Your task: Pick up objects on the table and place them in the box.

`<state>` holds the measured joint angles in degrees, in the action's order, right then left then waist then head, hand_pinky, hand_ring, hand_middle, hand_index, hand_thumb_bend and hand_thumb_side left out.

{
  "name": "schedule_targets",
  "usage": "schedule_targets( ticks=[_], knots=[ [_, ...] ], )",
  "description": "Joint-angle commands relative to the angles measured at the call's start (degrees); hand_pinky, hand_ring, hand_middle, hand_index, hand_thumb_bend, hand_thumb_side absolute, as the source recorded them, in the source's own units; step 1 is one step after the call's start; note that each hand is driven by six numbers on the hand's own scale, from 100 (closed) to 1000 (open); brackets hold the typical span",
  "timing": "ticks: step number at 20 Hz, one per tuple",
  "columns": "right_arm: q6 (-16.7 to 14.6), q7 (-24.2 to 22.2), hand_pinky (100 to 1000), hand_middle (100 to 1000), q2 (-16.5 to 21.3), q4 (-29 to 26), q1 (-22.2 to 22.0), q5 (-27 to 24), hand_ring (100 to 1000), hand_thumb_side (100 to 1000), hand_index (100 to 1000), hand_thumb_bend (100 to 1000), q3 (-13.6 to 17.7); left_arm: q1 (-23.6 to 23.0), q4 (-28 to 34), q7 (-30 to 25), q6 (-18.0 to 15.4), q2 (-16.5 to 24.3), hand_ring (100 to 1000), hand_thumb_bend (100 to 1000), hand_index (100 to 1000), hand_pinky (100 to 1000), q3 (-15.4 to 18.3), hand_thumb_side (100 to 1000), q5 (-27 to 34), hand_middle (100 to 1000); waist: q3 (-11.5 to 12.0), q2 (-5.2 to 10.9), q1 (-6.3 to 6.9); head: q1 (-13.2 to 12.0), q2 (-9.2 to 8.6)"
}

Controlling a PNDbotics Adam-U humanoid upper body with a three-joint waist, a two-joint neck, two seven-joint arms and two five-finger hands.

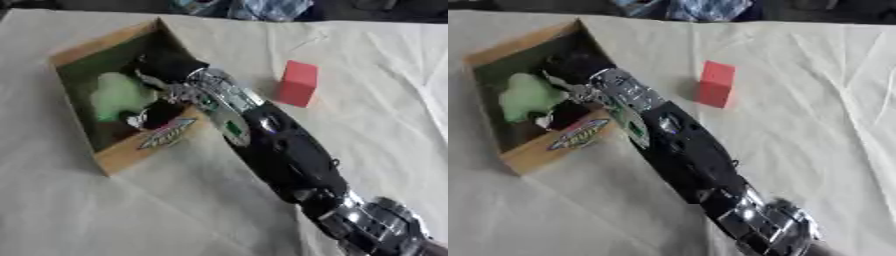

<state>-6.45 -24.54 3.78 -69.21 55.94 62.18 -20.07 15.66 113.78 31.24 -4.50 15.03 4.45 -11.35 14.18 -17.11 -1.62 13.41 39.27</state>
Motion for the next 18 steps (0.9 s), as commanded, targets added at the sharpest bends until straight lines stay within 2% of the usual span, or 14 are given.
schedule_targets(
  ticks=[1, 3, 6, 11, 16, 18],
  knots=[
    [-0.3, 0.6, 883, 772, -0.2, -1.0, 1.4, 1.0, 844, 820, 939, 352, 0.9, 0.5, 0.8, -0.3, 0.0, 0.3, 795, 320, 723, 630, 0.1, 1000, 0.1, 1000, 0.0, 1.19, 0.51, 0.2, 0.14],
    [-0.2, 1.3, 886, 777, -0.1, -1.4, 1.8, 1.3, 847, 901, 944, 425, 1.2, 0.5, 0.8, -0.3, 0.0, 0.3, 795, 320, 723, 630, 0.1, 1000, 0.2, 1000, 0.0, 1.22, 0.53, 0.2, 0.11],
    [0.1, 2.0, 887, 779, 0.2, -1.7, 2.3, 1.5, 847, 943, 949, 463, 1.9, 0.5, 0.8, -0.3, 0.1, 0.3, 795, 320, 723, 630, 0.1, 1000, 0.2, 1000, 0.1, 1.27, 0.54, 0.2, 0.13],
    [0.6, 2.3, 880, 767, 1.6, -3.6, 2.8, -1.5, 833, 964, 946, 409, 3.5, 0.5, 0.8, -0.3, 0.3, 0.2, 795, 319, 723, 630, 0.1, 1000, 0.1, 1000, 0.0, 1.28, 0.49, -0.2, 0.26],
    [2.5, 0.7, 867, 751, 3.5, -7.4, 3.0, -7.4, 815, 917, 938, 301, 5.3, 0.5, 0.8, -0.4, 0.3, 0.2, 795, 319, 723, 631, 0.1, 1000, 0.1, 1000, -0.1, 1.26, 0.52, -0.5, 0.38],
    [3.5, -0.1, 864, 747, 4.6, -9.6, 3.2, -10.4, 811, 899, 937, 292, 6.0, 0.5, 0.8, -0.4, 0.4, 0.3, 795, 319, 723, 631, 0.1, 1000, 0.1, 1000, -0.2, 1.25, 0.56, -0.5, 0.43]
  ],
)
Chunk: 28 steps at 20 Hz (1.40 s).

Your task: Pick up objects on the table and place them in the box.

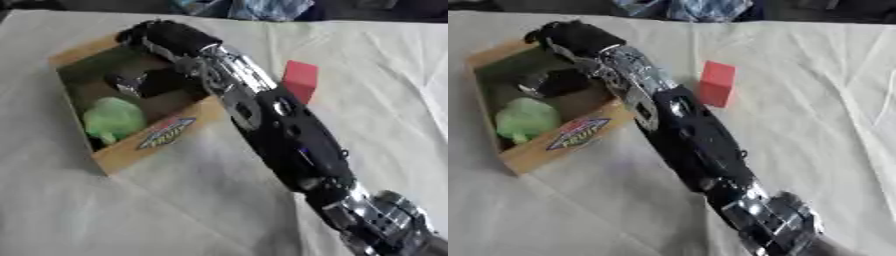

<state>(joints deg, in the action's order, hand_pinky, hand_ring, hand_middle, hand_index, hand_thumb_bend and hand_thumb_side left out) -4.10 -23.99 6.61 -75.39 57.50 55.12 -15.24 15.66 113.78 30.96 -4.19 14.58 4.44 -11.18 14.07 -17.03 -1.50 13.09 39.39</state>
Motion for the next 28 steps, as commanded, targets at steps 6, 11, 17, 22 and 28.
schedule_targets(
  ticks=[6, 11, 17, 22, 28],
  knots=[
    [3.8, -3.2, 874, 756, 7.5, -9.7, 1.6, -9.7, 819, 879, 940, 287, 3.5, 0.3, 0.8, -0.2, 0.1, 0.9, 795, 317, 723, 631, 0.2, 1000, -0.2, 1000, -0.4, 1.20, 0.34, -0.7, 0.42],
    [4.0, -4.0, 887, 775, 14.0, -11.3, 0.2, -11.8, 833, 900, 943, 340, 5.5, 0.3, 0.8, 0.0, 0.2, 1.0, 795, 317, 723, 632, 0.4, 1000, -0.4, 1000, -0.6, 1.20, 0.18, -1.4, 0.28],
    [1.1, -3.7, 908, 802, 21.5, -10.1, -2.0, -12.8, 861, 953, 953, 490, 6.9, 0.1, 0.8, 0.0, 0.3, 1.3, 795, 316, 723, 632, 0.5, 1000, -0.6, 1000, -0.9, 1.11, 0.00, -2.0, 0.28],
    [-2.3, -4.5, 916, 815, 26.9, -7.0, -3.1, -15.0, 872, 985, 958, 510, 7.7, 0.0, 0.8, 0.1, 0.4, 1.5, 795, 315, 723, 632, 0.6, 1000, -0.7, 1000, -1.0, 1.06, -0.08, -2.3, 0.22],
    [-5.9, -4.4, 927, 828, 33.7, -2.9, -5.2, -17.5, 886, 1000, 971, 538, 7.5, -0.1, 0.8, 0.1, 0.4, 1.7, 795, 314, 723, 632, 0.6, 1000, -0.8, 1000, -1.2, 1.00, -0.32, -2.6, 0.19]
  ],
)
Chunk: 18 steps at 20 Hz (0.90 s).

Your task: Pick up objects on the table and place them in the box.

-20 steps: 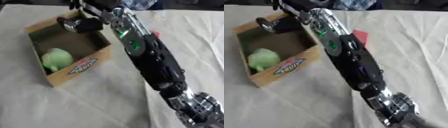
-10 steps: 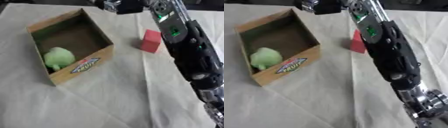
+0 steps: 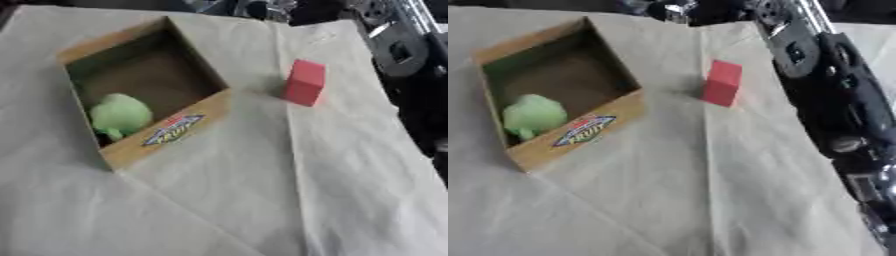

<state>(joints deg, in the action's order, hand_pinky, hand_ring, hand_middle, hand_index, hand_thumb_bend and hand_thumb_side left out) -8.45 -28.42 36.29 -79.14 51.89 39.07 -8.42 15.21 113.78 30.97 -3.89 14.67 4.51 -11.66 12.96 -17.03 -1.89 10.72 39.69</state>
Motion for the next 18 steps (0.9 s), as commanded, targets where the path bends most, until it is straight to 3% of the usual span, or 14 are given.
schedule_targets(
  ticks=[1, 8, 18],
  knots=[
    [-2.2, 0.1, 928, 830, 5.0, 1.1, -0.3, -1.9, 887, 1000, 974, 548, 0.5, 0.3, 0.8, 0.1, 0.1, 1.7, 795, 313, 723, 632, 0.6, 1000, -0.3, 1000, -0.1, 0.98, 0.02, -0.3, -0.10],
    [-5.8, -1.8, 928, 833, 9.2, 0.5, -5.0, -4.5, 893, 1000, 992, 628, 0.0, 0.5, 0.8, 0.2, 0.1, 1.8, 795, 312, 723, 633, 0.7, 1000, -0.3, 1000, 0.0, 0.86, 0.11, -0.2, -0.43],
    [-6.0, -2.3, 926, 833, 10.6, -0.1, -9.3, -3.0, 895, 993, 996, 629, 0.4, 0.5, 0.8, 0.2, 0.1, 1.7, 796, 310, 723, 633, 0.7, 1000, -0.3, 1000, 0.0, 0.70, 0.18, -0.1, -0.78]
  ],
)
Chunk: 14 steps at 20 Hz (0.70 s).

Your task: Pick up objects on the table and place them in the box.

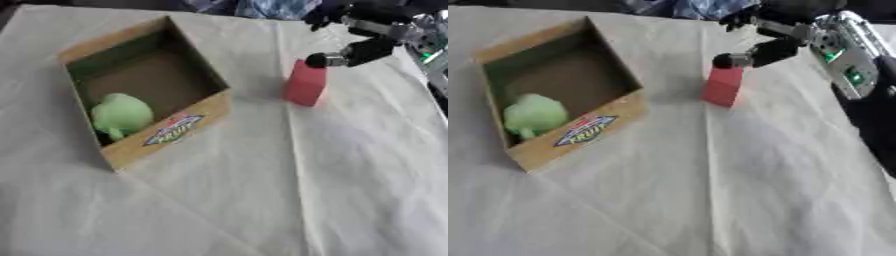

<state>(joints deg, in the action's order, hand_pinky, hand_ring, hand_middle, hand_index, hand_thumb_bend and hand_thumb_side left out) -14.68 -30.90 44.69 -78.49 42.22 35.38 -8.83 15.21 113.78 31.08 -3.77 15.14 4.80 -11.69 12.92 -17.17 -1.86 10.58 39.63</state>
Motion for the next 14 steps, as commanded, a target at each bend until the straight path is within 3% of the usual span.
schedule_targets(
  ticks=[1, 3, 4, 14],
  knots=[
    [0.5, 0.3, 927, 835, 2.1, -0.7, 0.1, 1.0, 896, 981, 996, 630, 0.7, 0.5, 0.8, 0.0, 0.0, 1.3, 796, 309, 722, 633, 0.4, 1000, -0.3, 1000, 0.1, 0.84, 0.15, 0.1, -0.73],
    [1.1, 1.0, 926, 835, 1.9, -0.7, -0.2, 2.3, 896, 884, 995, 664, 0.3, 0.6, 0.8, 0.0, 0.0, 1.2, 796, 311, 722, 633, 0.4, 1000, -0.3, 1000, 0.1, 0.83, 0.16, 0.1, -0.77],
    [1.5, 1.5, 926, 834, 1.7, -0.8, -0.4, 3.3, 896, 916, 995, 638, 0.2, 0.6, 0.8, -0.1, 0.0, 1.2, 796, 309, 722, 633, 0.4, 1000, -0.3, 1000, 0.1, 0.82, 0.17, 0.2, -0.79],
    [2.8, 6.4, 928, 839, -0.4, 2.3, -0.8, 14.0, 900, 855, 992, 684, -3.0, 0.7, 0.8, -0.5, 0.0, 0.9, 796, 306, 722, 634, 0.2, 1000, -0.2, 1000, 0.4, 0.71, 0.22, 0.4, -0.90]
  ],
)
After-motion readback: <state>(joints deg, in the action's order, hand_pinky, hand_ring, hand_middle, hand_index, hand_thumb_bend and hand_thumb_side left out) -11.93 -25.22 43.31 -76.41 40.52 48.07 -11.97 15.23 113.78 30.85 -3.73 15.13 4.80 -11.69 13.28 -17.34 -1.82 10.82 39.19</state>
